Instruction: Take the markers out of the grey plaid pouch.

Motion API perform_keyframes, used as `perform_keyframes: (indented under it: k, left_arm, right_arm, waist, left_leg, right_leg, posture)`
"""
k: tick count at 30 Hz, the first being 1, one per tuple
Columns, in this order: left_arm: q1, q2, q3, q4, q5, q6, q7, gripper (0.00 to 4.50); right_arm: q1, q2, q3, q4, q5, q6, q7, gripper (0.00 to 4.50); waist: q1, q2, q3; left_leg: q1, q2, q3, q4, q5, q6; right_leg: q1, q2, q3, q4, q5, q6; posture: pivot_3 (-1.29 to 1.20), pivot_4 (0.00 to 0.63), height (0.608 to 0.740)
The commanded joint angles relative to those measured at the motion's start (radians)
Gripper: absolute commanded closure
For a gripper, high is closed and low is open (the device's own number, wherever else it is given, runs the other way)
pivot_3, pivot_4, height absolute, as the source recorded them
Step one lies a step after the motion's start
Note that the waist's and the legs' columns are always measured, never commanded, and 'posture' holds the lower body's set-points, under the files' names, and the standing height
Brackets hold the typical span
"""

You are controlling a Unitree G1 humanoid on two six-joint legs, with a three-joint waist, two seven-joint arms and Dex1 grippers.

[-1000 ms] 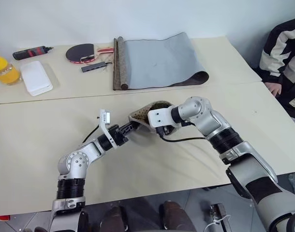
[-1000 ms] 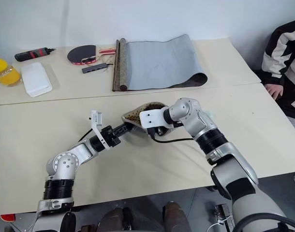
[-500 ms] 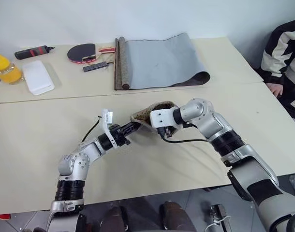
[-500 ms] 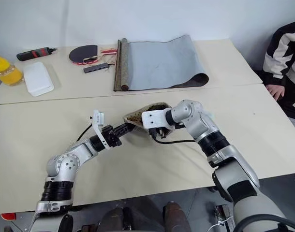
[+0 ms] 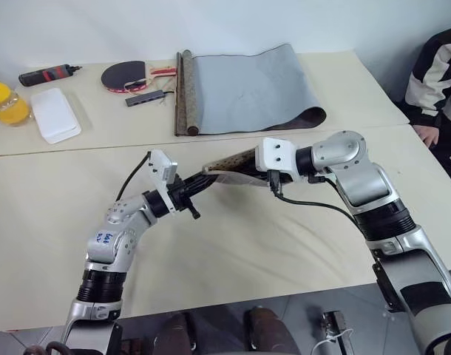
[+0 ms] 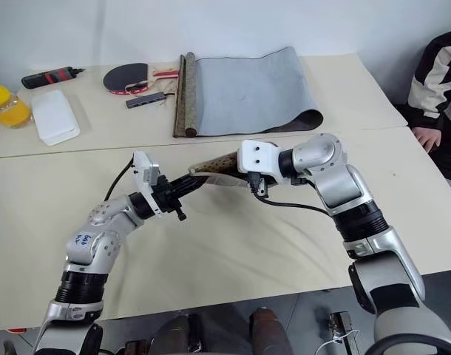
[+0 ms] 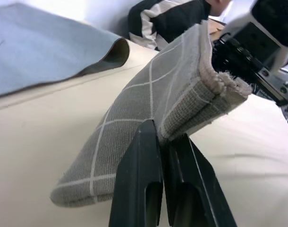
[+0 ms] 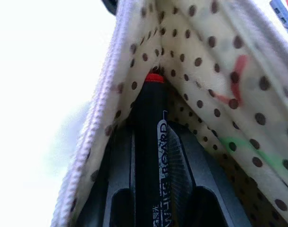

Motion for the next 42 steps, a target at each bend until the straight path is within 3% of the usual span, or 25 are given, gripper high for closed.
perform_keyframes:
  k: [1,3,12,22,31,38,42]
  left_arm:
    - [0.027,0.005,0.018,-0.048,-0.062,0.061,-0.025,4.50]
    - [0.038,0.004,0.009,-0.079,-0.088,0.091,-0.035,4.50]
    - [0.014,0.003,0.047,0.029,0.033,-0.071,0.035,4.50]
    - [0.055,-0.014,0.009,0.003,0.036,-0.089,0.010,4.50]
    - [0.047,-0.026,0.020,0.035,0.080,-0.147,0.038,4.50]
    - [0.030,-0.042,-0.002,0.026,0.102,-0.179,0.053,4.50]
    - [-0.007,-0.100,0.006,0.016,0.133,-0.257,0.117,4.50]
  right_arm:
    - [-0.004,-0.032,-0.027,0.015,-0.055,-0.011,-0.084,3.92]
    - [-0.011,-0.022,-0.019,0.033,-0.073,-0.025,-0.111,3.92]
    - [0.006,-0.037,-0.087,-0.049,0.095,0.014,-0.020,3.92]
    - [-0.013,0.007,-0.132,-0.083,0.204,0.077,-0.078,3.92]
    - [0.029,-0.014,-0.149,-0.161,0.306,0.093,-0.006,3.92]
    - [0.034,0.033,-0.159,-0.220,0.375,0.127,-0.045,3.92]
    - [0.076,0.069,-0.130,-0.321,0.461,0.273,-0.060,3.92]
  waist:
    - [0.000,0.000,0.000]
    - [-0.002,0.000,0.000]
    - [0.001,0.000,0.000]
    - [0.000,0.000,0.000]
    - [0.000,0.000,0.000]
    - [0.001,0.000,0.000]
    - [0.002,0.000,0.000]
  left_leg:
    - [0.000,0.000,0.000,0.000,0.000,0.000]
    - [0.000,0.000,0.000,0.000,0.000,0.000]
    - [0.000,0.000,0.001,0.001,0.000,0.000]
    - [0.000,0.001,0.001,0.001,0.000,0.000]
    - [-0.001,0.001,0.001,0.002,0.000,0.000]
    - [-0.001,0.001,0.001,0.001,0.000,0.000]
    - [-0.001,0.001,0.001,0.001,0.000,0.000]
  right_leg:
    - [0.000,0.000,0.000,0.000,0.000,0.000]
    - [-0.001,0.000,0.001,0.000,0.000,0.000]
    - [-0.001,0.001,0.001,0.002,0.000,0.000]
    - [-0.002,0.001,0.001,0.003,0.000,0.000]
    - [-0.002,0.001,0.001,0.003,0.000,0.000]
    - [-0.002,0.001,0.002,0.003,0.000,0.000]
    - [-0.002,0.001,0.002,0.003,0.000,0.000]
  posture:
    - [0.00,0.150,0.740]
    - [0.00,0.150,0.740]
    - [0.00,0.150,0.740]
    - [0.00,0.150,0.740]
    - [0.00,0.150,0.740]
    - [0.00,0.150,0.740]
    - [0.00,0.150,0.740]
